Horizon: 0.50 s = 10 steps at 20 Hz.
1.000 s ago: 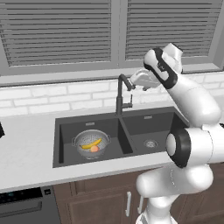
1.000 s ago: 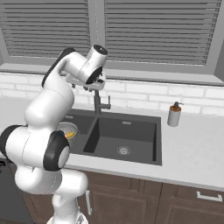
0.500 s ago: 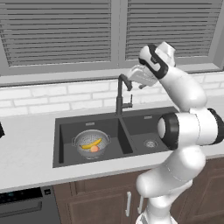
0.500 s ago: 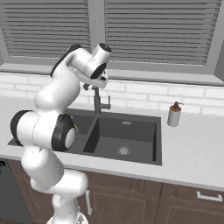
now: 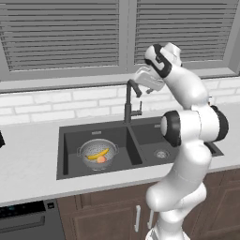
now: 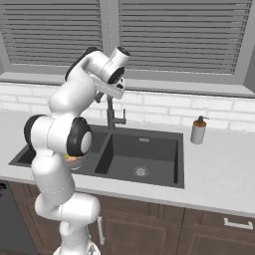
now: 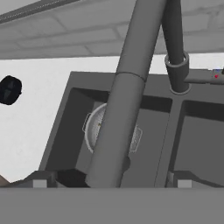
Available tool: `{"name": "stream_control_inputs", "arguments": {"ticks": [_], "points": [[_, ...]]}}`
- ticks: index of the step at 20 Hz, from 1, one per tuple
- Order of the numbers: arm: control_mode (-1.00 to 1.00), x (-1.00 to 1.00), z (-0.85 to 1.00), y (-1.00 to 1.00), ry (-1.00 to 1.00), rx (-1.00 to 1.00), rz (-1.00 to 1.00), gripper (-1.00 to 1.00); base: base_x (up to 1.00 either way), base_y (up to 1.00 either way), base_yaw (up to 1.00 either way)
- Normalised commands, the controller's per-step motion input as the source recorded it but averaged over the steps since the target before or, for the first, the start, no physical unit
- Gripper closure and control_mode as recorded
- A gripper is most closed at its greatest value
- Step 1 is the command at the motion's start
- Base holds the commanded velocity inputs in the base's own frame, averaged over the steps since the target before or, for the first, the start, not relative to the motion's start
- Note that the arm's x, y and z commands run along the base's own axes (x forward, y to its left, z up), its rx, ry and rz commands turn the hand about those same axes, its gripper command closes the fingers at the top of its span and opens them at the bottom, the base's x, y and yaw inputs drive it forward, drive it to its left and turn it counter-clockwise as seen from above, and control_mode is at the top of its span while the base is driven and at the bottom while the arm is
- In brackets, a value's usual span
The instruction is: Put the colander in the sink, put the banana, peach in the colander, and turn on the sink faucet and pour water over the colander.
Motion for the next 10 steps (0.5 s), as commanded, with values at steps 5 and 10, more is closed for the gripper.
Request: {"name": "stream_control_inputs", "arguments": {"ticks": [5,10], "points": [[-1.0,0.45,-0.22,0.0,0.07,0.0,0.0,-1.0,0.0,0.0,0.0],[-1.0,0.33,-0.07,0.0,0.03,0.0,0.0,-1.0,0.0,0.0,0.0]]}}
